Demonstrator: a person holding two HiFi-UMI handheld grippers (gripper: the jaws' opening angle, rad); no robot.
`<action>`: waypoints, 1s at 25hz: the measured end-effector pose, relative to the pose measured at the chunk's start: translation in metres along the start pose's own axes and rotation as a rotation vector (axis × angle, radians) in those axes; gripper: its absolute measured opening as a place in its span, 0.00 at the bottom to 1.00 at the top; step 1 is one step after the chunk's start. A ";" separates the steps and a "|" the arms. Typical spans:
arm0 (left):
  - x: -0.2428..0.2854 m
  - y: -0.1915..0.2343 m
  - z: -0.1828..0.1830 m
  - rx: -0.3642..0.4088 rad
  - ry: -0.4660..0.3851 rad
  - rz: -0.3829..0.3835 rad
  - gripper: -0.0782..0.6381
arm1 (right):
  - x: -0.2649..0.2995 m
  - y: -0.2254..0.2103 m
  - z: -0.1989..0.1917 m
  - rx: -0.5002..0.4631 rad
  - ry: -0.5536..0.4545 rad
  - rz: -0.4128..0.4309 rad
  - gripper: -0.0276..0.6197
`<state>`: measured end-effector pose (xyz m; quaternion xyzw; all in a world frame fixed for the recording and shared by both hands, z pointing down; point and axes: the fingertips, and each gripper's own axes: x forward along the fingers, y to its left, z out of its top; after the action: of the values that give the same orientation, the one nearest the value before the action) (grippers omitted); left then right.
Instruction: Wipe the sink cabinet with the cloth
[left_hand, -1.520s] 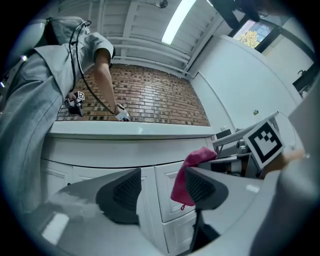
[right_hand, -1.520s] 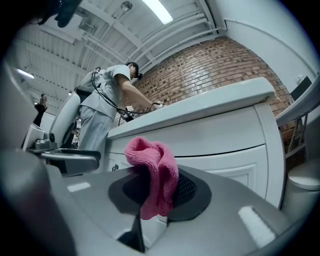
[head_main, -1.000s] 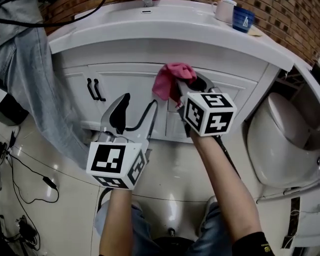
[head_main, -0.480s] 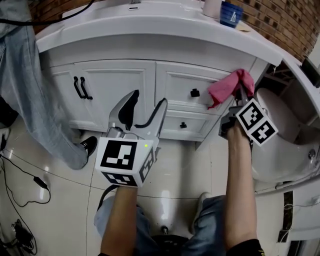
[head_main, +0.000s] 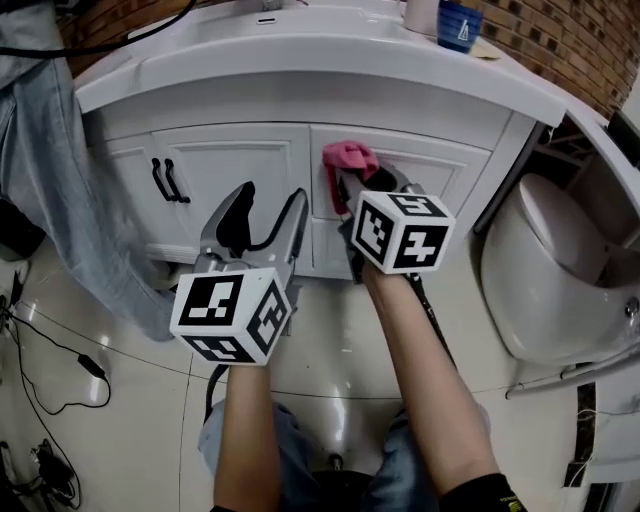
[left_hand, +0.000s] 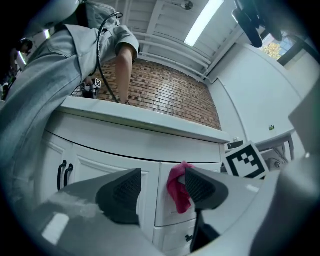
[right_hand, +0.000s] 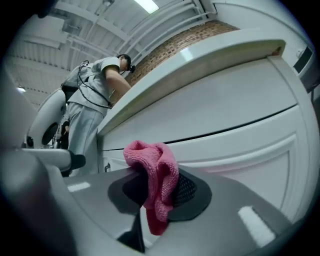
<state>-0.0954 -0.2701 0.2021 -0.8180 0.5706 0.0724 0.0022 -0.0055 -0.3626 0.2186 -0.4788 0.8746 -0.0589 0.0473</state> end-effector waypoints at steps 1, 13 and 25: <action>-0.001 0.004 0.000 0.008 0.003 0.010 0.49 | 0.008 0.007 -0.002 -0.003 0.002 0.014 0.16; 0.001 -0.001 -0.004 0.136 0.045 -0.009 0.49 | -0.055 -0.096 0.010 0.069 -0.027 -0.214 0.17; -0.001 -0.013 -0.002 0.128 0.039 -0.037 0.49 | -0.134 -0.183 0.018 0.219 -0.122 -0.504 0.17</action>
<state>-0.0836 -0.2644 0.2030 -0.8279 0.5588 0.0199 0.0446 0.2212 -0.3483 0.2314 -0.6761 0.7118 -0.1340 0.1349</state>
